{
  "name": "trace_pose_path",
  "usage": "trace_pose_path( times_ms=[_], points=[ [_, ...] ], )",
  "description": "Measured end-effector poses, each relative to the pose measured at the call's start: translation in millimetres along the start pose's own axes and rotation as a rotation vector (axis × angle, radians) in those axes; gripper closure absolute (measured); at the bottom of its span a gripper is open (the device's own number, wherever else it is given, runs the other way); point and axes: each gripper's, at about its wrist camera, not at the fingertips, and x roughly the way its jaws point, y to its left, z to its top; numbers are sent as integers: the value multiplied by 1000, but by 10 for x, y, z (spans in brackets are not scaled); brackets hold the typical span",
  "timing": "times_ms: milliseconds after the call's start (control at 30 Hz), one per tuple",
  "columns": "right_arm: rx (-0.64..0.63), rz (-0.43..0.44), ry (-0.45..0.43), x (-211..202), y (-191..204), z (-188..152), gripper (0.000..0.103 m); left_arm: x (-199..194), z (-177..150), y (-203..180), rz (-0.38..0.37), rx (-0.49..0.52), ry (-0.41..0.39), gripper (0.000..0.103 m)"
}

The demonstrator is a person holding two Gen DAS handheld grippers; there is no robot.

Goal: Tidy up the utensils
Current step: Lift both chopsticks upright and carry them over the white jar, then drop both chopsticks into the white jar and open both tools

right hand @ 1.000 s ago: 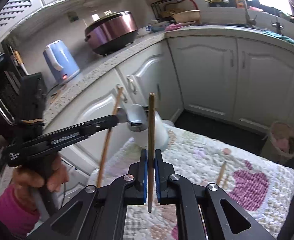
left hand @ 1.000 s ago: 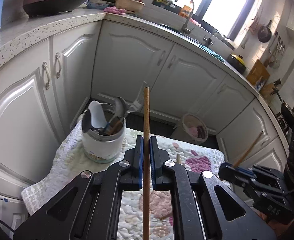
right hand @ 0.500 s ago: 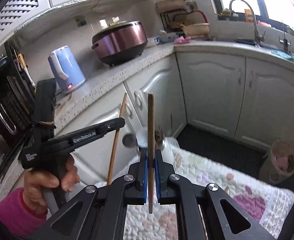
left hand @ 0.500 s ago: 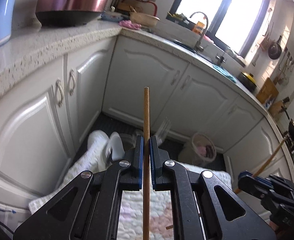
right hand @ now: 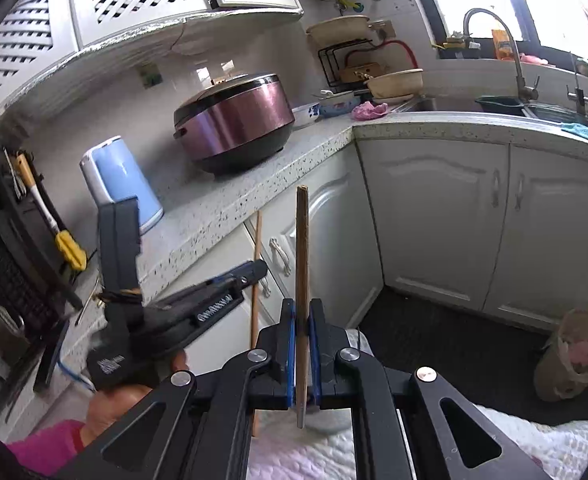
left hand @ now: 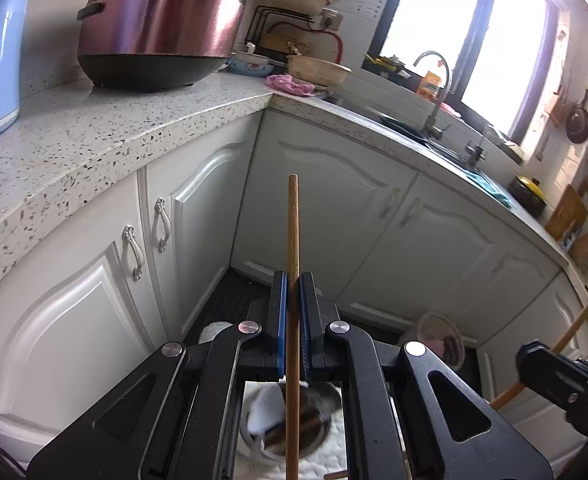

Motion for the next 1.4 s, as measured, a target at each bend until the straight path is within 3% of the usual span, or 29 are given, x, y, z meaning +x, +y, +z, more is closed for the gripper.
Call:
trace_pose_path(
  times_ms=[200, 367, 533, 633, 833, 1267, 1300, 1400],
  points=[
    [-6, 5, -7, 295, -42, 138, 97, 223, 111, 112, 6, -45, -42, 99],
    [-9, -3, 23, 494, -119, 49, 97, 294, 88, 117, 25, -68, -88, 99],
    [-7, -4, 56, 604, -185, -91, 97, 265, -68, 11, 93, 12, -167, 99],
    [5, 2, 77, 656, -220, -180, 97, 239, -159, -48, 97, 49, -203, 99],
    [-15, -3, 111, 648, -232, -284, 97, 193, -368, -75, 68, 88, -163, 98],
    [53, 1, 214, 840, -321, -591, 97, 9, -771, 155, 36, 16, -20, 98],
    [57, -1, 222, 842, -320, -603, 95, -10, -793, 153, 35, 16, -16, 98],
    [63, -11, 215, 788, -305, -632, 64, -77, -856, 148, 29, 21, -6, 94]
  ],
)
